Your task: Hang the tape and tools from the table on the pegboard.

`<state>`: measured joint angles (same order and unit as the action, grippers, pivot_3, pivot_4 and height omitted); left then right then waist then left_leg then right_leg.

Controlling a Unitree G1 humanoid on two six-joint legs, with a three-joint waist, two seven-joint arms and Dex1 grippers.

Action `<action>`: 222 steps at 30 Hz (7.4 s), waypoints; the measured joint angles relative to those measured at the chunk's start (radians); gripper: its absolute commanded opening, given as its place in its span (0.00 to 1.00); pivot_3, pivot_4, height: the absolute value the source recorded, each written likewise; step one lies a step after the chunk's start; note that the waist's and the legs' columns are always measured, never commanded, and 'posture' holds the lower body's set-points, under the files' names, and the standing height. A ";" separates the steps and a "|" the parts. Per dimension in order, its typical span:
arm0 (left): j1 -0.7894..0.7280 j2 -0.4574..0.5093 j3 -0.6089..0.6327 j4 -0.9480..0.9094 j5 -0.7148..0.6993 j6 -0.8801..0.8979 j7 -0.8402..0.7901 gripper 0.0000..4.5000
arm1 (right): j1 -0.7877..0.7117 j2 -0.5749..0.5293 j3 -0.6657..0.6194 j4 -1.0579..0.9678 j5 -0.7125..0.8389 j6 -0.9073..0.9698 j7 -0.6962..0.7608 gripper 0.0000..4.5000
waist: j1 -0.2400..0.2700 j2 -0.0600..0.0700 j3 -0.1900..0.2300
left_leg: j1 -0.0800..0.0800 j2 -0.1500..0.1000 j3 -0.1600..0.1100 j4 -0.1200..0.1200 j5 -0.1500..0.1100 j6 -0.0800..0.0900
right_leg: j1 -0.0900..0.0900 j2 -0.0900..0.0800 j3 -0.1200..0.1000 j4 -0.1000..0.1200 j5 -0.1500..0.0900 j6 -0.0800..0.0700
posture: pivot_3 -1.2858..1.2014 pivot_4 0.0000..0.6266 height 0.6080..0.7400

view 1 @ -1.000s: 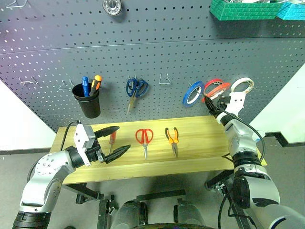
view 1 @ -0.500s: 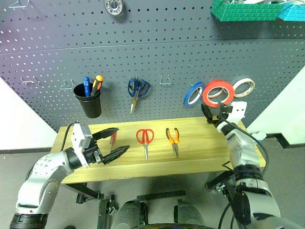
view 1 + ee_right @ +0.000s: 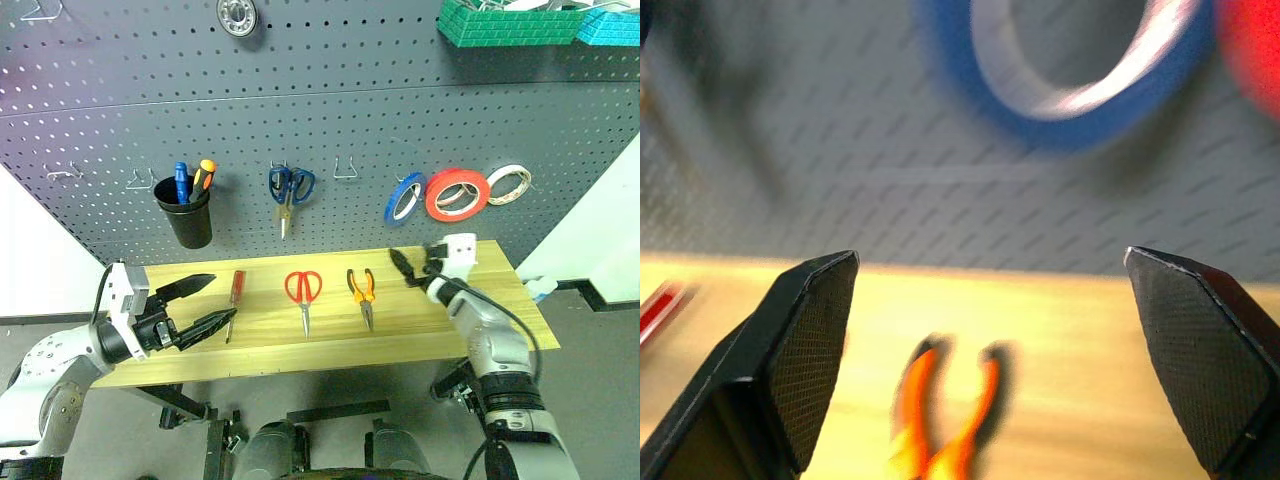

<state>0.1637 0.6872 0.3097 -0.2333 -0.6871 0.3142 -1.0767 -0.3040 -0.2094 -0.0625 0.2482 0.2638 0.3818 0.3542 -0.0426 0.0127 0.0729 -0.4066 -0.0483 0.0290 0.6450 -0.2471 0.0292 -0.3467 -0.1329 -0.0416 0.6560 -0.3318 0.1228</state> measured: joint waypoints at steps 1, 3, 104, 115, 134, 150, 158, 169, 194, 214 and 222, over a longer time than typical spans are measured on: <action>0.005 0.000 0.002 0.004 0.002 -0.006 -0.005 1.00 | -0.010 0.011 0.011 0.000 -0.008 0.048 -0.023 0.99 | 0.001 0.000 0.000 | -0.001 0.000 0.000 0.000 0.000 0.000 | -0.001 0.000 0.000 0.000 0.000 0.000 | 0.52 0.05 1.00; 0.026 -0.001 0.006 0.011 0.008 -0.019 -0.012 1.00 | -0.031 0.030 0.032 -0.001 -0.020 0.126 -0.060 0.99 | 0.001 0.000 0.000 | -0.002 0.000 0.000 -0.001 0.000 0.000 | -0.003 0.000 0.001 0.000 0.000 -0.001 | 0.52 0.07 1.00; 0.135 0.002 0.105 -0.194 -0.070 0.094 0.038 1.00 | -0.047 0.091 -0.013 0.015 -0.056 0.167 0.027 0.47 | 0.030 -0.019 0.129 | -0.015 0.005 0.003 -0.029 0.011 -0.012 | -0.016 0.009 -0.003 -0.019 0.001 -0.004 | 0.54 0.14 1.00; 0.053 0.008 0.135 -0.135 -0.142 0.113 0.019 1.00 | 0.027 0.071 -0.062 -0.071 0.078 -0.009 0.211 0.47 | 0.028 -0.025 0.087 | -0.015 0.008 0.003 -0.019 0.013 -0.015 | -0.018 0.012 -0.001 -0.007 0.001 -0.005 | 0.53 0.04 1.00; -0.075 -0.062 0.095 -0.048 -0.109 0.062 0.037 1.00 | -0.147 0.076 -0.075 -0.136 0.214 -0.103 0.269 0.47 | 0.027 -0.026 0.032 | -0.002 0.011 0.003 -0.016 0.014 -0.018 | -0.011 0.015 0.002 -0.003 0.004 -0.009 | 0.52 0.00 1.00; -0.094 -0.080 0.060 -0.018 -0.080 0.021 0.036 1.00 | -0.349 0.130 -0.063 -0.030 0.173 -0.223 0.198 0.47 | 0.023 -0.025 0.026 | -0.002 0.011 0.005 -0.014 0.015 -0.018 | -0.013 0.015 0.004 0.003 0.004 -0.009 | 0.53 0.00 1.00; -0.074 -0.079 0.059 -0.032 -0.079 0.025 0.043 1.00 | -0.519 0.183 -0.073 0.263 0.101 -0.421 0.135 0.47 | 0.024 -0.026 0.025 | -0.002 0.011 0.007 -0.013 0.015 -0.018 | -0.015 0.015 0.006 0.008 0.004 -0.010 | 0.54 0.00 1.00; 0.013 -0.059 0.077 -0.133 -0.106 0.064 0.083 1.00 | -0.661 0.188 -0.130 0.521 0.064 -0.612 0.064 0.47 | 0.026 -0.026 0.025 | -0.002 0.011 0.007 -0.014 0.016 -0.019 | -0.018 0.015 0.008 0.009 0.004 -0.010 | 0.56 0.03 1.00; 0.122 -0.039 0.118 -0.271 -0.186 0.159 0.161 1.00 | -0.712 0.210 -0.141 0.591 0.054 -0.655 0.043 0.47 | 0.029 -0.017 0.048 | -0.002 0.013 0.007 -0.014 0.012 -0.012 | -0.018 0.012 0.010 0.008 0.002 -0.013 | 0.57 0.22 1.00; 0.177 -0.020 0.143 -0.352 -0.242 0.208 0.197 1.00 | -0.721 0.187 -0.133 0.533 0.013 -0.678 -0.026 0.47 | 0.027 -0.017 0.109 | -0.003 0.013 0.006 -0.015 0.011 -0.011 | -0.019 0.010 0.009 0.007 0.001 -0.016 | 0.57 0.33 1.00; 0.196 0.000 0.159 -0.363 -0.266 0.223 0.201 1.00 | -0.680 0.180 -0.115 0.517 -0.034 -0.715 -0.052 0.47 | 0.028 -0.020 0.124 | -0.002 0.013 0.006 -0.015 0.011 -0.011 | -0.019 0.009 0.009 0.006 0.000 -0.018 | 0.58 0.36 1.00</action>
<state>0.3595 0.6867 0.4690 -0.5961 -0.9528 0.5372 -0.8760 -0.9837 -0.0296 -0.1776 0.7654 0.2296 -0.3335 0.3021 -0.0142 -0.0073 0.1972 -0.4090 -0.0355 0.0354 0.6296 -0.2360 0.0184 -0.3656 -0.1237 -0.0323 0.6617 -0.3315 0.1051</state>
